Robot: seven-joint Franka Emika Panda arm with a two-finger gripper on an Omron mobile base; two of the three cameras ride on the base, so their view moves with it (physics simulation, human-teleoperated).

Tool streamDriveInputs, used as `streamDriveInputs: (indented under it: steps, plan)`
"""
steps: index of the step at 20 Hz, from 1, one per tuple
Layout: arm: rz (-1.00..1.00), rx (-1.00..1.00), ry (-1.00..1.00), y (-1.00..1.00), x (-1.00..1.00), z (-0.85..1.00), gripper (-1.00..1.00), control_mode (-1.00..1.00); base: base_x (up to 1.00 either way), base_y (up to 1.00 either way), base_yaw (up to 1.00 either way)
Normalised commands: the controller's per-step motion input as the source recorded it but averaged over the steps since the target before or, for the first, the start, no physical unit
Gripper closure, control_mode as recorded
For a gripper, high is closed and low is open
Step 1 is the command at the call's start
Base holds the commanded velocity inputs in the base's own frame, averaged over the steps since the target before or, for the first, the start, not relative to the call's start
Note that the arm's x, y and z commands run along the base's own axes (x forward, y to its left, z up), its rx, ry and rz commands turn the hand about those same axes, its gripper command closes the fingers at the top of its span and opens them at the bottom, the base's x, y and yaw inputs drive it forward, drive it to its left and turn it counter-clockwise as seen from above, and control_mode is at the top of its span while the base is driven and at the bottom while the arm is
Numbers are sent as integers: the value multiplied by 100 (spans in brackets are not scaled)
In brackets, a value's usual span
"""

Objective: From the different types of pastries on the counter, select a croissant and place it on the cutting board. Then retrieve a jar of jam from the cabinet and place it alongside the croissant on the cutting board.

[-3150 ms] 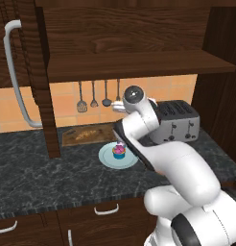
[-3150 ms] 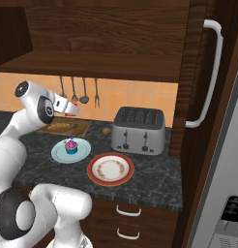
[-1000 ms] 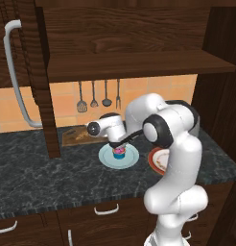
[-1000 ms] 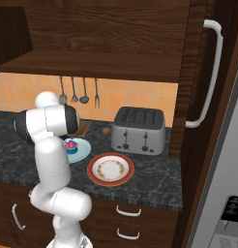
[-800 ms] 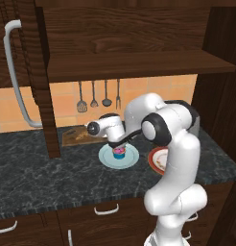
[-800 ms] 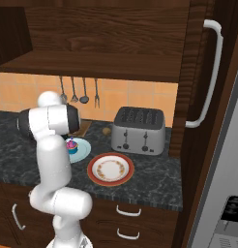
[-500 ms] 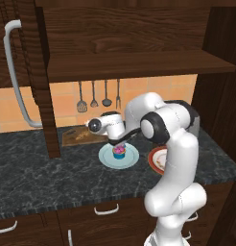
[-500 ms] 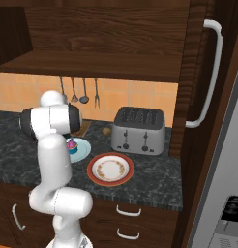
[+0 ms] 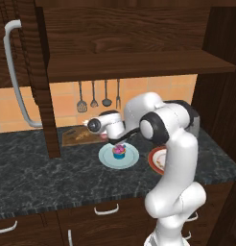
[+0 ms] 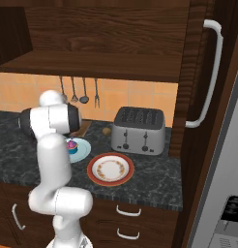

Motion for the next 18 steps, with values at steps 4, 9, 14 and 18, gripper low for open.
streamDriveInputs:
  steps: [4,9,14,18]
  plan:
    - [-1,0,-3,0,-67,17,-100,-100,0,0,0]
    - [-1,3,0,-19,-80,63,-100,-100,0,0,0]
    - [0,0,2,-60,-52,64,-100,-100,0,0,0]
    - [0,0,11,-77,-42,56,-100,-100,0,0,0]
